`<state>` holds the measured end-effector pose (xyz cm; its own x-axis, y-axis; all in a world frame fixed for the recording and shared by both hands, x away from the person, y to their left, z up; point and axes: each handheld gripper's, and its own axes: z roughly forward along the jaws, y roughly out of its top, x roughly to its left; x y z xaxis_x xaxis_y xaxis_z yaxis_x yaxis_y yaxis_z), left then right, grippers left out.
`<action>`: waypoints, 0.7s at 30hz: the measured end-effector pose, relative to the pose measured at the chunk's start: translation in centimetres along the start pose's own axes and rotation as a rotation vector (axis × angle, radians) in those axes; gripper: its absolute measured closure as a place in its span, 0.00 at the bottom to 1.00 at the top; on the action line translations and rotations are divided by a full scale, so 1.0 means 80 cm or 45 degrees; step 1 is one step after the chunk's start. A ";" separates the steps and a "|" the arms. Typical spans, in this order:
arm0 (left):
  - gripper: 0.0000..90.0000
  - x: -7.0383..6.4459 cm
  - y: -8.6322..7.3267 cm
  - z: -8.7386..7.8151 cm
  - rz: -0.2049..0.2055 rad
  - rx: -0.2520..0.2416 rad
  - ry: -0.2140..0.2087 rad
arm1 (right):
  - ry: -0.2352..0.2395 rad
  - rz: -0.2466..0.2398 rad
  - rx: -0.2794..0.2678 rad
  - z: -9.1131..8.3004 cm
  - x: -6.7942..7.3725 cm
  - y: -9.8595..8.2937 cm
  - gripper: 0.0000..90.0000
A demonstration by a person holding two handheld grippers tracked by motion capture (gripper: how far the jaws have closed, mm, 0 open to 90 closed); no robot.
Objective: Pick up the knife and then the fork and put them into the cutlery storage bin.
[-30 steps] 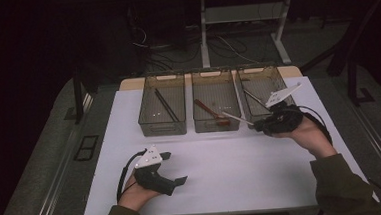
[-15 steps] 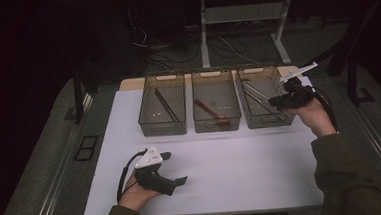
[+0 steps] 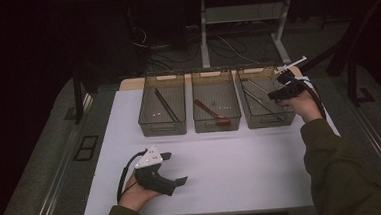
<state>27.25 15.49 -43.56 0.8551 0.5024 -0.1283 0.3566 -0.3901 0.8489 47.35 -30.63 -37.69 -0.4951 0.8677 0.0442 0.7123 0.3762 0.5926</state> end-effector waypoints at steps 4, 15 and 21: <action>0.00 0.000 0.000 0.000 0.000 0.000 -0.001 | -0.009 0.015 0.001 0.010 -0.002 -0.006 0.92; 0.00 0.000 0.000 0.001 0.002 0.000 -0.001 | 0.028 0.068 -0.098 0.006 -0.007 -0.016 0.72; 0.00 0.000 0.000 0.001 0.001 0.005 -0.001 | 0.066 0.117 -0.183 -0.007 -0.009 -0.022 0.54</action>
<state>27.31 15.41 -43.61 0.8557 0.5014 -0.1279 0.3573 -0.3938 0.8469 46.14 -32.08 -38.33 -0.4587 0.8770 0.1429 0.6790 0.2423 0.6930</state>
